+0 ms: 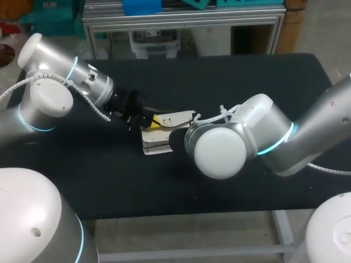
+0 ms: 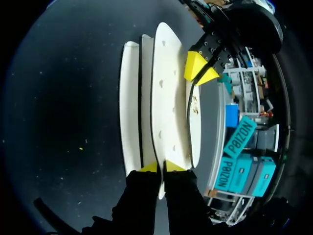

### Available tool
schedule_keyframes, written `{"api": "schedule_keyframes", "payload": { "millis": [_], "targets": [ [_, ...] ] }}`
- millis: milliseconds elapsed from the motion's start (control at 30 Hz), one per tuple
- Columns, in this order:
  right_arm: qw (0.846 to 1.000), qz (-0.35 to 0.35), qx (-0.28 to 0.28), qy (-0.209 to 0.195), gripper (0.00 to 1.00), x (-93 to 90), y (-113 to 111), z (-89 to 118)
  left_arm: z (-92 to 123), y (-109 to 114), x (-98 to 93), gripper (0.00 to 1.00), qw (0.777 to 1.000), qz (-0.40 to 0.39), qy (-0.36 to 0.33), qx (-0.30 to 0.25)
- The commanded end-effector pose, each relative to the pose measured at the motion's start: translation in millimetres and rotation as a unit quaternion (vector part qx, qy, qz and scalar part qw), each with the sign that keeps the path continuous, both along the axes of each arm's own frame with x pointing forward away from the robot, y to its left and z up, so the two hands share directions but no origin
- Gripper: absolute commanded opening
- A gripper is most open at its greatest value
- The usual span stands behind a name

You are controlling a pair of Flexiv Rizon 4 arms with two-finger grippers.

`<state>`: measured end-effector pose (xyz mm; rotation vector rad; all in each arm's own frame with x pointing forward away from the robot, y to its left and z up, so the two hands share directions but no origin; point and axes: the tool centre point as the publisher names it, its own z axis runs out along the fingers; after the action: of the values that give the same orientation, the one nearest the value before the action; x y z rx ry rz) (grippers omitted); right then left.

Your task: Pick up the bag, open it, inspect its contents, close it, and place it on the opposite side

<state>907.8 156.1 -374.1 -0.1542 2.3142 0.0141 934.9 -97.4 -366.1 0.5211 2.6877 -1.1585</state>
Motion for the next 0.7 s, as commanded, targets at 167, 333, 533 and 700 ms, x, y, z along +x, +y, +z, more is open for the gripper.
{"api": "schedule_keyframes", "payload": {
  "millis": [167,333,533,700],
  "targets": [
    [0.983,0.009,0.024,-0.182,0.00,-0.8,-3,-4,-2,-18,-5.4,0.00,1.000,-0.023,-0.011,0.015],
    [0.983,0.009,0.024,-0.182,0.00,-0.8,-3,-4,-11,-27,-0.4,0.00,0.999,-0.019,-0.004,0.031],
    [0.983,0.009,0.024,-0.182,0.00,-0.8,-3,-4,-9,-25,-0.5,0.00,0.999,-0.020,-0.002,0.029],
    [0.983,0.009,0.024,-0.182,0.00,-0.8,-3,-4,3,-18,-6.4,0.00,0.999,-0.030,-0.009,0.011]
  ]
}}
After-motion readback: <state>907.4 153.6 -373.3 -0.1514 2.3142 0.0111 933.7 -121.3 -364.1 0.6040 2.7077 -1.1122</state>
